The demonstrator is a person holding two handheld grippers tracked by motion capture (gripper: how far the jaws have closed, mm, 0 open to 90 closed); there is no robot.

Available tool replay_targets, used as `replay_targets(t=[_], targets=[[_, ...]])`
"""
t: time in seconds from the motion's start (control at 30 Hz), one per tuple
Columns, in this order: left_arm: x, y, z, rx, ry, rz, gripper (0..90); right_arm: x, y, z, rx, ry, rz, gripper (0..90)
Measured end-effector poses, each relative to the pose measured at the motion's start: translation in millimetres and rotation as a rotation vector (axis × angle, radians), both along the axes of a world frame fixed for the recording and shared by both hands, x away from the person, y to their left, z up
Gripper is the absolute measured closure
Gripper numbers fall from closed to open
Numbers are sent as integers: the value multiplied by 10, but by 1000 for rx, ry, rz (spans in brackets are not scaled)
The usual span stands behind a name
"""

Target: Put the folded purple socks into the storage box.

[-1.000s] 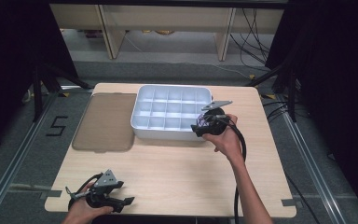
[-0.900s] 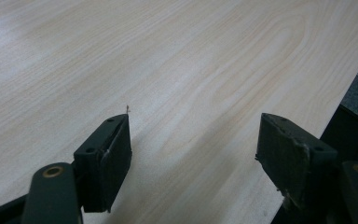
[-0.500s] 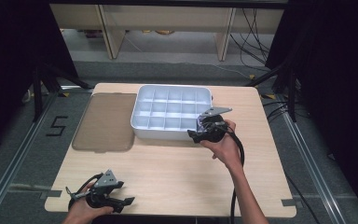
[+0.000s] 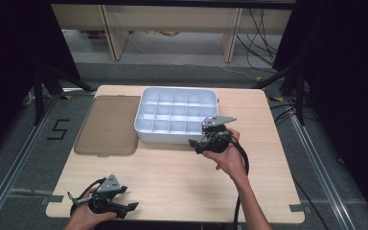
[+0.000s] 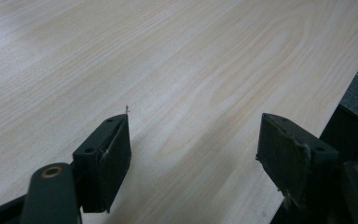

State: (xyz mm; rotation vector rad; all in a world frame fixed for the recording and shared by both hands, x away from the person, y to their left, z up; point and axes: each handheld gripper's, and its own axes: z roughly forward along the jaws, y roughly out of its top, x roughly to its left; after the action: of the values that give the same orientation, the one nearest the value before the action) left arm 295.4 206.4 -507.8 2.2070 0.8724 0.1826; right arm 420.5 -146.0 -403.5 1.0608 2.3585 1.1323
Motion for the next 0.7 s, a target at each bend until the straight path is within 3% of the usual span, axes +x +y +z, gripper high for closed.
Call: replay_targets(t=[0.03, 0.33, 0.63, 0.7], targets=[[-7, -10, -3, -19, 4, 5, 250, -3, 3, -8, 3, -7, 11, 298], [-5, -10, -5, -20, 0, 9, 232, -69, 29, -50, 16, -12, 19, 212], [-5, -11, -3, -19, -10, 11, 225, -165, 46, -74, 26, -3, 38, 189], [-3, -2, 3, -5, -13, 2, 224, -185, 50, -75, 2, -10, 44, 184]])
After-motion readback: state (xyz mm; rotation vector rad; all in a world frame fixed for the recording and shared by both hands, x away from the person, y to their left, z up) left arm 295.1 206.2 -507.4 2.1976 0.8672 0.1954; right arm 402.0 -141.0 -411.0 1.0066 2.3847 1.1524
